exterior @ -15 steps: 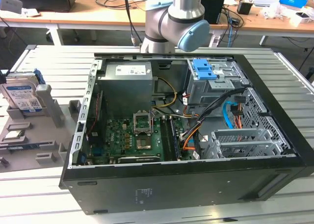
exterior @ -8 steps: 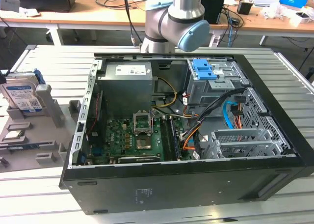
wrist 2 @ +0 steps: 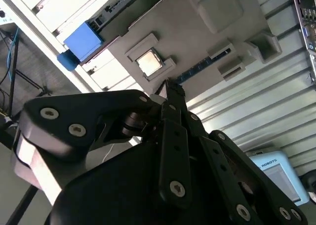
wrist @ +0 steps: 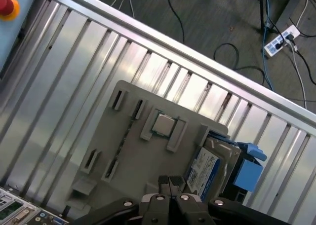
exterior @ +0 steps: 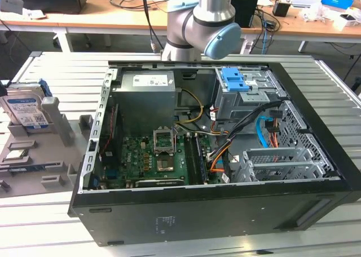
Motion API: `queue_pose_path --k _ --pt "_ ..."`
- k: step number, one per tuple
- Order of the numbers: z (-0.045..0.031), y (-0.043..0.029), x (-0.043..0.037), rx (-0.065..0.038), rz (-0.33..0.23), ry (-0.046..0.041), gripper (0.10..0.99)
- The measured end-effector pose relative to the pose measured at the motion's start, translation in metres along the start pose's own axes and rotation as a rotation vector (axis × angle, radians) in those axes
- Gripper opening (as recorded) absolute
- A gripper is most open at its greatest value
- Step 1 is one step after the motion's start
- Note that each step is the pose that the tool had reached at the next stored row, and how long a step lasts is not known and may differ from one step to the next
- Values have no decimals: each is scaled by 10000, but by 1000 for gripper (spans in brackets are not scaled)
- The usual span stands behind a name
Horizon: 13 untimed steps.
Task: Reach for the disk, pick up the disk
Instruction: 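Pick up the disk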
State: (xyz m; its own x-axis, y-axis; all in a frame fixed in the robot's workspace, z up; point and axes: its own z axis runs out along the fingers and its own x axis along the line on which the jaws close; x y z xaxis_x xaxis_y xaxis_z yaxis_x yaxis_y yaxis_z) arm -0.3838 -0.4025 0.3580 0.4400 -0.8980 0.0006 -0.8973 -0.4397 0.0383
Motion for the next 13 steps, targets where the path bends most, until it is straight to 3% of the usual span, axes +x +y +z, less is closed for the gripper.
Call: queue_pose_path --k 8,13 --pt "3 0 0 0 1534 -60 106" --pt "5 0 0 -1 2870 -110 106"
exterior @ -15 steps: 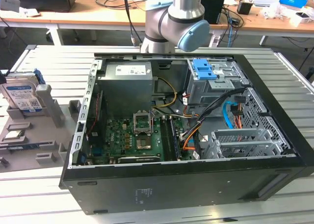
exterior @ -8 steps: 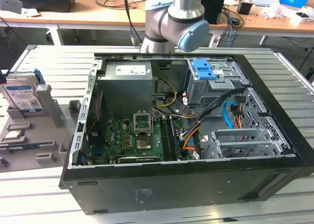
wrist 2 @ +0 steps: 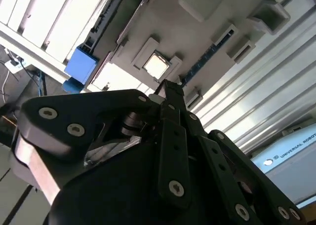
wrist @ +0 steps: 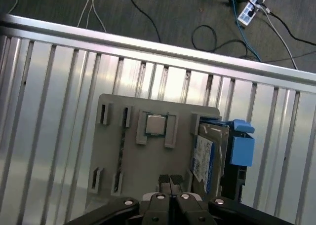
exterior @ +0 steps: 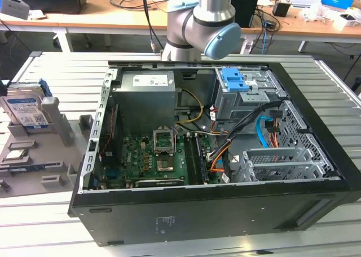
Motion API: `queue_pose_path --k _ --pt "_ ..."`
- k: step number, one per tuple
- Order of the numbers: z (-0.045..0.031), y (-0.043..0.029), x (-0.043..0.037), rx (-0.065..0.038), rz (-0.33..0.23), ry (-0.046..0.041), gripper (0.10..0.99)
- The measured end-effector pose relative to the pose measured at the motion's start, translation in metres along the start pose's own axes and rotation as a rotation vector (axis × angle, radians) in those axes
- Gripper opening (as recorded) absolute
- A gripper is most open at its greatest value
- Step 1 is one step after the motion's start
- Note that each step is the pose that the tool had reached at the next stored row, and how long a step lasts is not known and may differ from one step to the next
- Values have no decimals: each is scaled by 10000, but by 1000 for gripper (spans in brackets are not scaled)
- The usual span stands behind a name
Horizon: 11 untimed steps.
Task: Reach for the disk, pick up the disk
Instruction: 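Pick up the disk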
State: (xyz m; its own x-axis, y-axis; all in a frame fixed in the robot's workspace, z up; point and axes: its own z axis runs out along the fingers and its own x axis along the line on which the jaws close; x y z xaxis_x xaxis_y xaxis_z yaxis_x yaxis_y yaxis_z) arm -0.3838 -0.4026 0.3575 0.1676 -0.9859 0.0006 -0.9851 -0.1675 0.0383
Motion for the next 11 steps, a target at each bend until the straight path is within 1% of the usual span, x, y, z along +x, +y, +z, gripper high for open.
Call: queue_pose_path --k 1,4,6,11 --pt "0 0 0 1 311 -11 106" --pt "1 0 0 0 838 -29 106" --pt "1 0 0 -1 1324 -46 106" --pt "2 0 0 -2 2142 -74 106"
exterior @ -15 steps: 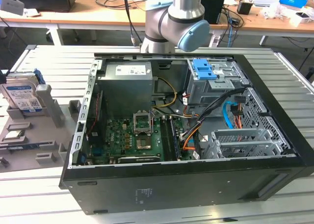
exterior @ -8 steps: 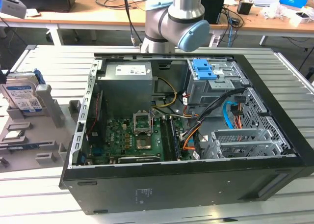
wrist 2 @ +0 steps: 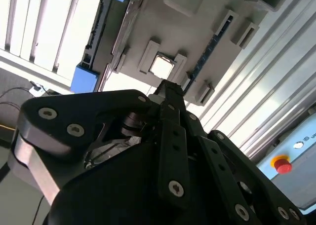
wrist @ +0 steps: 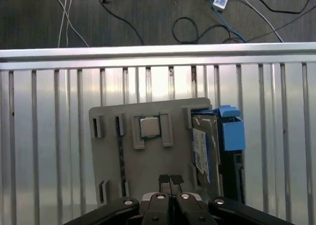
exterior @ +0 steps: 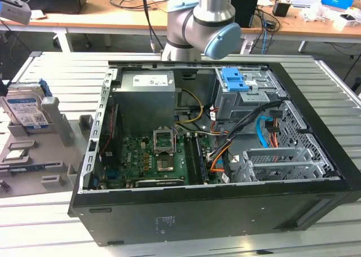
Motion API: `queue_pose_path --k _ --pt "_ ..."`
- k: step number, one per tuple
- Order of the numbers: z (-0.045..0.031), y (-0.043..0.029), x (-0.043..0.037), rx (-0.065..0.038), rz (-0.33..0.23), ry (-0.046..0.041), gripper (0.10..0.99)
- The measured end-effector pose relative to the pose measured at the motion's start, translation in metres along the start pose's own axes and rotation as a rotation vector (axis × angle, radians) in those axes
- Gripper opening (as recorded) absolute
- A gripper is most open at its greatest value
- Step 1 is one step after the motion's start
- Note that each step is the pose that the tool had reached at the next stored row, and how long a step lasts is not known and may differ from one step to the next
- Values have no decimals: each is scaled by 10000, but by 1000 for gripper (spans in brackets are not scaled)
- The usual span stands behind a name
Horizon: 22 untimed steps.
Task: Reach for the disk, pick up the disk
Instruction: 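Pick up the disk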
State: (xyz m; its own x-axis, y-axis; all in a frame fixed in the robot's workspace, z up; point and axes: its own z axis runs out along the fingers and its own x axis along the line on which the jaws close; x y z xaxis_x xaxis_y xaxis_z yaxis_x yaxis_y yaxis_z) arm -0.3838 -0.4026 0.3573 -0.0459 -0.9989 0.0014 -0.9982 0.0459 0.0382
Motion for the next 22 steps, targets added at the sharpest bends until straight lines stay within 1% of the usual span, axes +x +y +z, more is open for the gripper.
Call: queue_pose_path --k 1,2,3,10,11,12,13,14,15,16,18,21,22 --pt "0 0 0 -1 148 -5 106" --pt "0 0 0 -1 440 -16 106" --pt "0 0 0 -1 494 -18 106" --pt "0 0 0 -1 505 -19 114" --pt "0 0 0 -1 507 -19 235" --pt "0 0 0 -1 508 -19 294" --pt "0 0 0 -1 509 -19 294" --pt "0 0 0 -1 510 -19 357" --pt "0 0 0 -2 511 -19 357" --pt "0 0 0 -2 512 -19 420" --pt "0 0 -4 -2 513 -20 420" --pt "0 5 -98 -3 514 -20 420" --pt "1 7 -160 -1 512 -21 420"
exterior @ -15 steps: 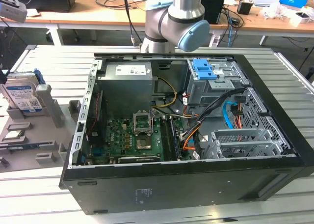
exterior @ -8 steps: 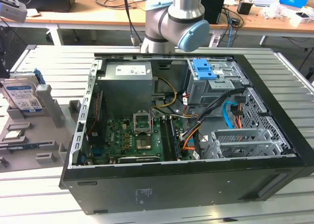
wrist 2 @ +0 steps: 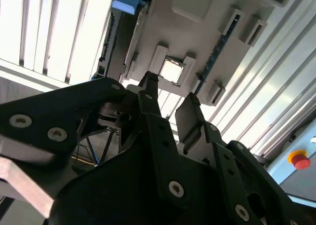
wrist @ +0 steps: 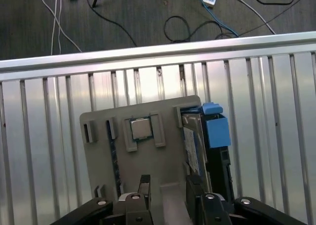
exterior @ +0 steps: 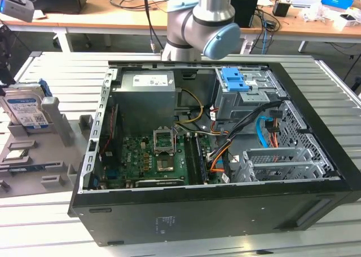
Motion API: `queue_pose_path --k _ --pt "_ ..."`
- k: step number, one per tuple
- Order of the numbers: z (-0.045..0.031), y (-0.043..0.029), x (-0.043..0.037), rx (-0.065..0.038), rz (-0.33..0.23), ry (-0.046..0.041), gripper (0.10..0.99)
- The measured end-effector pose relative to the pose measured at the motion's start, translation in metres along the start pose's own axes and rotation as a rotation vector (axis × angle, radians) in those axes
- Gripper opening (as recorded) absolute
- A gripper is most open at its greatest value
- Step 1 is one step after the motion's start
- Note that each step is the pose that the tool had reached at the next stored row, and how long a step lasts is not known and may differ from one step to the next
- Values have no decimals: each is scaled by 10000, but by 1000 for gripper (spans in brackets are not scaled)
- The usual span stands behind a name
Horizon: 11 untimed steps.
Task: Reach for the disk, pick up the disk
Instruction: 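Pick up the disk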
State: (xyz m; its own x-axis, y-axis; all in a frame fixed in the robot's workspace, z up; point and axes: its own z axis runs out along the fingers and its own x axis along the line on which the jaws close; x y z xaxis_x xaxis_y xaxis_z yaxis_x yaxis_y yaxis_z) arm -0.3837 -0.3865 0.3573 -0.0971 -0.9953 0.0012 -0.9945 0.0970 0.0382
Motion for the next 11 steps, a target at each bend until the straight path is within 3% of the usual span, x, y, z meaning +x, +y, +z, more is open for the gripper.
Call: queue_pose_path --k 3,5,7,11 --pt "0 16 -166 0 1 0 420" --pt "0 22 -224 0 0 0 420" --pt "1 26 -262 0 2 0 420" --pt "7 104 -278 0 1 -1 420"
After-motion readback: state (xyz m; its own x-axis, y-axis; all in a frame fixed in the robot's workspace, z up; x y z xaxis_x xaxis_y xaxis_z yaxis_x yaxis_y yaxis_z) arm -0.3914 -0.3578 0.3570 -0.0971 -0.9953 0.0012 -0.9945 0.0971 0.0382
